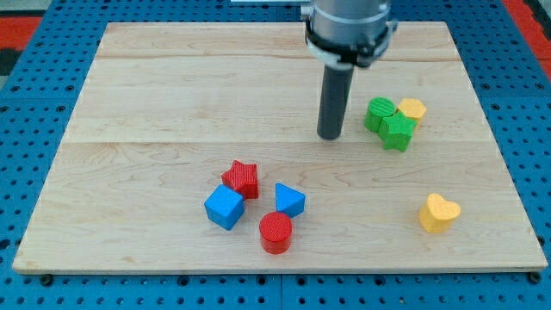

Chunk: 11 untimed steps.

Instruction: Move the green blocks slightly to the down

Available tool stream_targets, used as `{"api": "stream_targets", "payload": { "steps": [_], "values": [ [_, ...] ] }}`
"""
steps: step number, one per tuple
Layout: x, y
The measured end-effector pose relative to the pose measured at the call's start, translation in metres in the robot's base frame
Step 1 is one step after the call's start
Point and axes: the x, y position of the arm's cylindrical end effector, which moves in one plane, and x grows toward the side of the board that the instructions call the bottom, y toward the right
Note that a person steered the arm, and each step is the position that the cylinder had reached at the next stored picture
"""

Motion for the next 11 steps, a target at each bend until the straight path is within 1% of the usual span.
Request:
{"api": "stream_targets", "payload": {
  "steps": [1,2,7,10,11],
  "values": [
    [-0.043,0.016],
    [-0.035,0.053],
    [-0.035,0.046],
    [-0.021,0.048],
    [-0.009,0.052]
  ]
}}
